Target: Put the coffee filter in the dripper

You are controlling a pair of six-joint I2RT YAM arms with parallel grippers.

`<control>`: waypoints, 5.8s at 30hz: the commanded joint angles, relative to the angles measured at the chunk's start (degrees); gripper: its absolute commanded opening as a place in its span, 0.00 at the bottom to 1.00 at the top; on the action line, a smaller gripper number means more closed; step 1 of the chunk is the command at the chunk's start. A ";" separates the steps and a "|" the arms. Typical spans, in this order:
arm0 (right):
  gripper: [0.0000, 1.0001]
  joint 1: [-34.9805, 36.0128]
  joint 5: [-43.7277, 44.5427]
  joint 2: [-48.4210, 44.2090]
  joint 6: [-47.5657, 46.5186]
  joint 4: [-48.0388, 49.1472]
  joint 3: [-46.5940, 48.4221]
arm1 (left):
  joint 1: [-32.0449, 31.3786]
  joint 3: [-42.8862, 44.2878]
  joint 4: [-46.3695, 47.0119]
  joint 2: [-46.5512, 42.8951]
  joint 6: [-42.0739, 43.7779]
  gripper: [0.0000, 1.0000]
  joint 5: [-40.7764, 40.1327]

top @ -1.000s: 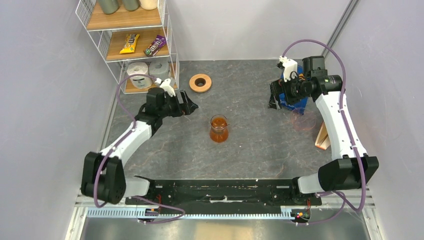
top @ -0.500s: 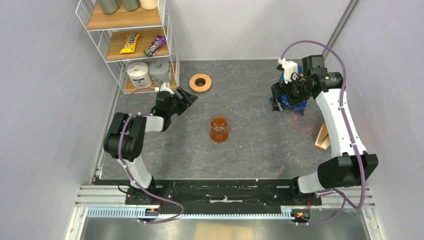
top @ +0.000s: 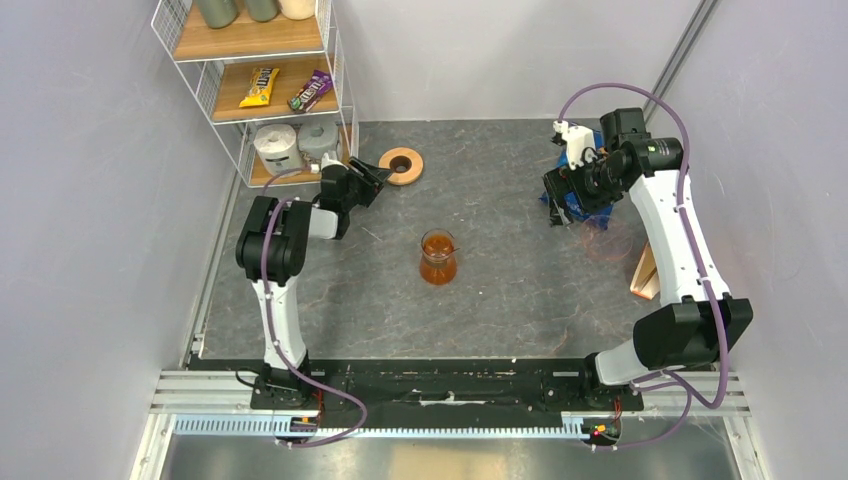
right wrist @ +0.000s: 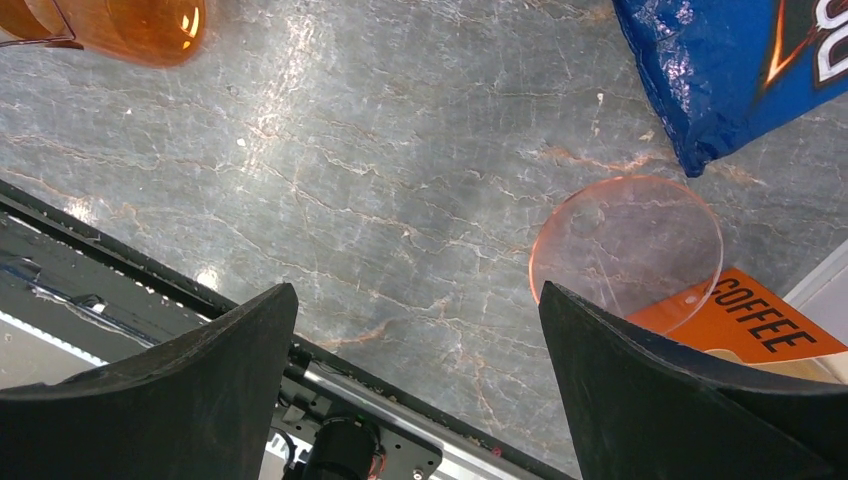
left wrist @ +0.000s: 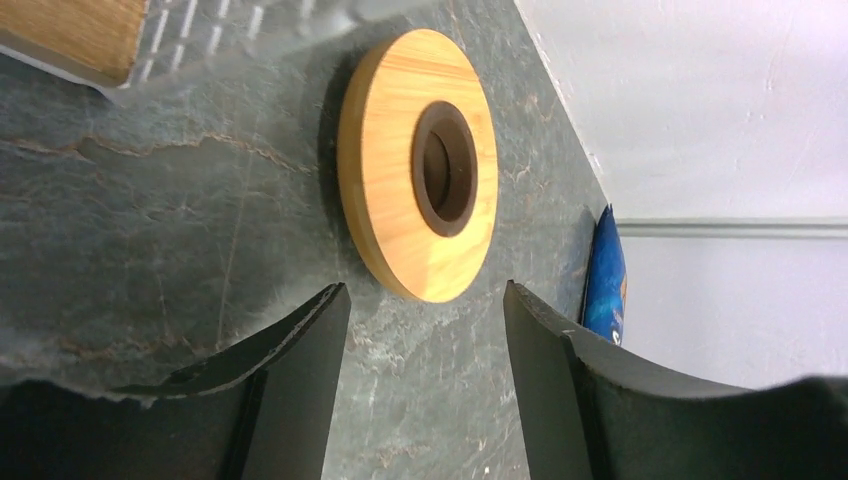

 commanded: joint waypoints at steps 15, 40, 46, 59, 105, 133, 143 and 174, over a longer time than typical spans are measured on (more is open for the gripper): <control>0.99 -0.21 2.04 0.33 -0.09 -4.14 4.55 | 0.29 6.56 9.98 10.65 -13.62 0.56 -1.23; 0.99 -0.18 -6.94 -1.15 1.59 -2.80 4.17 | 3.89 -9.86 17.94 -13.19 -11.24 0.02 18.24; 0.99 -0.16 -12.23 -3.84 10.55 6.78 1.59 | 4.14 -17.03 13.87 -29.85 -8.33 0.02 33.17; 0.99 1.07 -32.74 -1.98 35.63 25.81 -9.59 | 3.40 -22.42 -6.87 -45.21 -4.21 0.02 52.25; 0.99 2.25 -31.74 -2.83 32.76 24.60 -12.77 | -3.58 -19.36 4.60 -24.07 -12.53 0.02 52.20; 0.99 3.33 -29.24 -1.05 30.71 23.45 -12.95 | -0.19 -19.43 -25.65 -33.11 7.90 0.66 52.05; 0.99 4.74 -29.26 0.07 30.34 23.30 -12.36 | -2.93 -18.99 -28.45 -33.71 10.70 0.50 50.02; 0.99 4.67 -21.47 -1.86 17.71 13.66 -5.70 | 0.75 -13.54 -47.49 -37.69 24.58 0.84 46.72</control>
